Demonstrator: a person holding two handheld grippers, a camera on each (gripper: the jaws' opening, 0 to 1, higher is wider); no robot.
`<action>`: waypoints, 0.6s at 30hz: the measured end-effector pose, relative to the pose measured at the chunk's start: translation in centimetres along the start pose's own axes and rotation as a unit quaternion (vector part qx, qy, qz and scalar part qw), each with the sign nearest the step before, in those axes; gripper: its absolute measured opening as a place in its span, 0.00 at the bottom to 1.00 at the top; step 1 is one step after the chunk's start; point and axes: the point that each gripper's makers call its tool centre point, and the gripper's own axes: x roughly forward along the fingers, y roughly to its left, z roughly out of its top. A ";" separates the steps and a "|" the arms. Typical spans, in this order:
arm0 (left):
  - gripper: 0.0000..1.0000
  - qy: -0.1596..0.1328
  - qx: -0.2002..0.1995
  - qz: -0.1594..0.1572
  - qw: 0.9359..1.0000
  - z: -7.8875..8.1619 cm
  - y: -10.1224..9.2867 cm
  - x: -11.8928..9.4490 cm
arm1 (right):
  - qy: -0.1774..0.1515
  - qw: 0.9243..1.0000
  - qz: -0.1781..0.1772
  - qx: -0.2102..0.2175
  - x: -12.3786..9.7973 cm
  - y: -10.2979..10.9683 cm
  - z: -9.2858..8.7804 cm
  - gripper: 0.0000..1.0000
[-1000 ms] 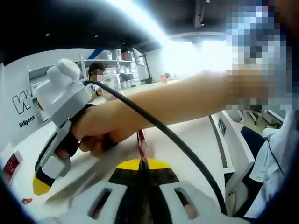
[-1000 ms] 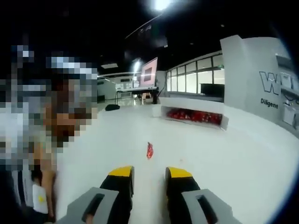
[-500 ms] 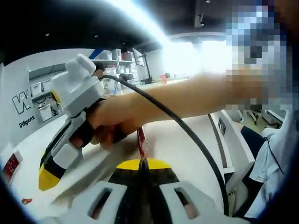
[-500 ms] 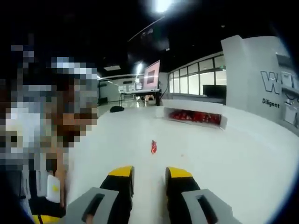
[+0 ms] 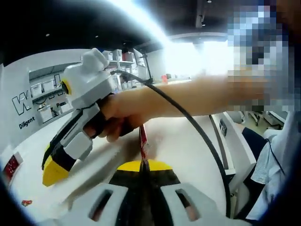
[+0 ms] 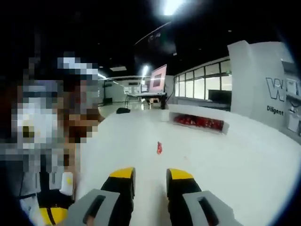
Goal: Tear open the coffee pouch, take out the coffee, and pour the coffee from the pouch into the cup
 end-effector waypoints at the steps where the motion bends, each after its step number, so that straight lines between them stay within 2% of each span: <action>1: 0.05 0.000 0.000 0.000 1.000 0.0 0.0 0.0 | 0.000 1.000 0.001 0.003 -0.3 -0.1 0.0 0.27; 6: 0.05 0.000 0.001 -0.001 1.000 0.0 -0.1 0.0 | -0.015 1.000 -0.001 0.007 -1.7 -0.2 0.4 0.27; 11: 0.05 -0.001 0.001 -0.002 1.000 -0.1 -0.2 0.0 | -0.013 0.999 0.035 -0.012 -2.4 1.7 0.0 0.28; 18: 0.06 0.000 0.000 -0.004 1.000 -0.2 -0.1 -0.1 | 0.001 0.997 0.069 -0.031 -2.9 2.9 -1.1 0.28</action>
